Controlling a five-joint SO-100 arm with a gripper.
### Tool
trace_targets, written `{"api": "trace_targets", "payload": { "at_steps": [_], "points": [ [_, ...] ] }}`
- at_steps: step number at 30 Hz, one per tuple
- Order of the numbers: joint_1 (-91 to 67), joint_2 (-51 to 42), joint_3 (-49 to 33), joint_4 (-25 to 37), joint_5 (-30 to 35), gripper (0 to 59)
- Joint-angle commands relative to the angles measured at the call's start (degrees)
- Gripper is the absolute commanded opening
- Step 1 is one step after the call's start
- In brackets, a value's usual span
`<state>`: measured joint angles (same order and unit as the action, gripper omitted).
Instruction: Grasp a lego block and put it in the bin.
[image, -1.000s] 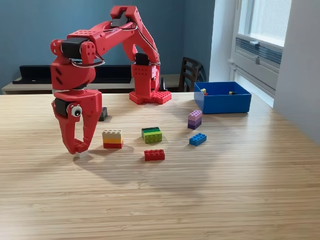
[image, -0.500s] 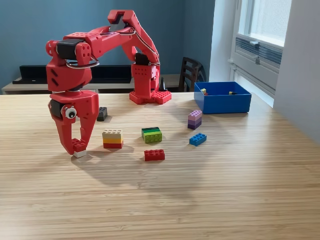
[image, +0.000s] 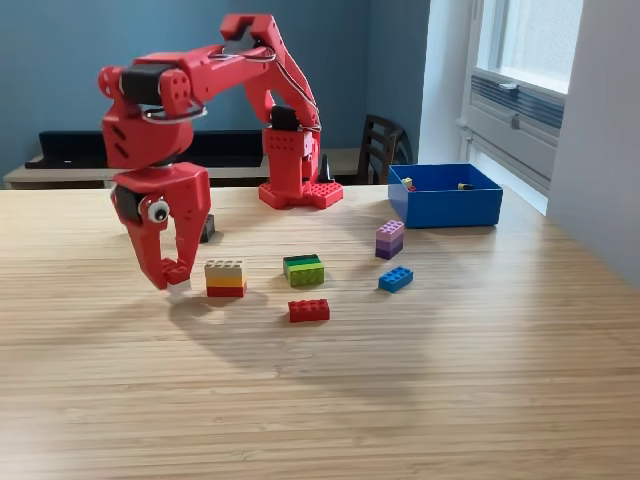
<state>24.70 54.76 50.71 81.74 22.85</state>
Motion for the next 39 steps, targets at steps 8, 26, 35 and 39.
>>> {"api": "trace_targets", "payload": {
  "at_steps": [8, 26, 35, 39],
  "points": [
    [-18.5, 36.2, 9.1, 6.2, -3.4, 0.0],
    [-68.6, 45.4, 28.6, 10.7, -6.1, 0.0],
    [-86.6, 45.4, 30.1, 11.3, -8.1, 0.0],
    [-93.2, 45.3, 30.8, 11.5, -9.1, 0.0]
  ]
}}
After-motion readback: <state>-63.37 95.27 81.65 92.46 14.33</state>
